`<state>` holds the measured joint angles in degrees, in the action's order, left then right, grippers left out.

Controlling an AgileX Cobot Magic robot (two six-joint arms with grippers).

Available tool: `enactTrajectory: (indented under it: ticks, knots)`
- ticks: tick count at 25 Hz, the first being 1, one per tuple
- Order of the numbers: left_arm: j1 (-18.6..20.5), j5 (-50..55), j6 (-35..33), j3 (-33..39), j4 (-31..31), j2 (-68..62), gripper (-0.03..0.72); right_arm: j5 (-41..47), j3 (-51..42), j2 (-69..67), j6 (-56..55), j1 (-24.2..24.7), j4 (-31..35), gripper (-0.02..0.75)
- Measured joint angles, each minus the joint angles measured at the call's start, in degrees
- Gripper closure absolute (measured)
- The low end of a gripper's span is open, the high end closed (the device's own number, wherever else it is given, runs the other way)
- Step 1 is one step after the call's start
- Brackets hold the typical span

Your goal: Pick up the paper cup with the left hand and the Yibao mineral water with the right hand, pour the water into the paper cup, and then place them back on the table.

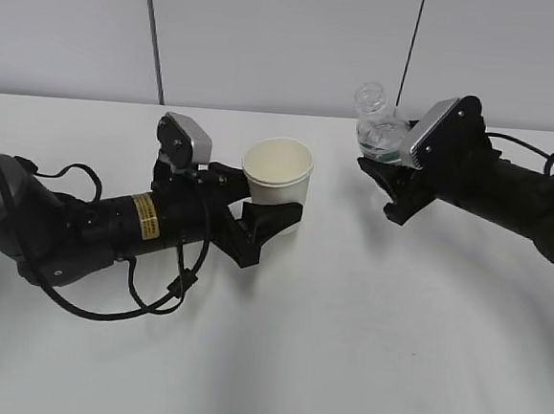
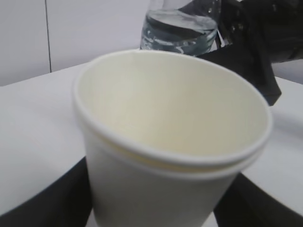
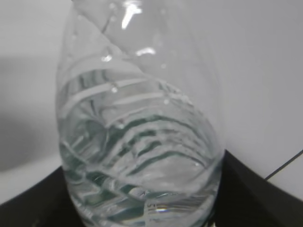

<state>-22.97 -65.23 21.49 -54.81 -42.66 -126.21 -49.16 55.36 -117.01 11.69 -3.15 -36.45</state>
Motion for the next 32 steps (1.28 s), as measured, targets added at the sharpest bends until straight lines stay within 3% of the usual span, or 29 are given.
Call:
enactTrajectory:
  ticks: [12, 32]
  knots:
    - [-3.30, 0.05, 0.92, -0.22, -1.46, 0.11, 0.237, 5.02, 2.41, 1.22, 3.92, -1.73, -4.60, 0.251]
    - [-3.40, 0.05, 0.92, -0.48, 0.81, 0.11, 0.237, 7.21, 3.01, 3.82, 12.62, -2.65, -6.55, 0.251]
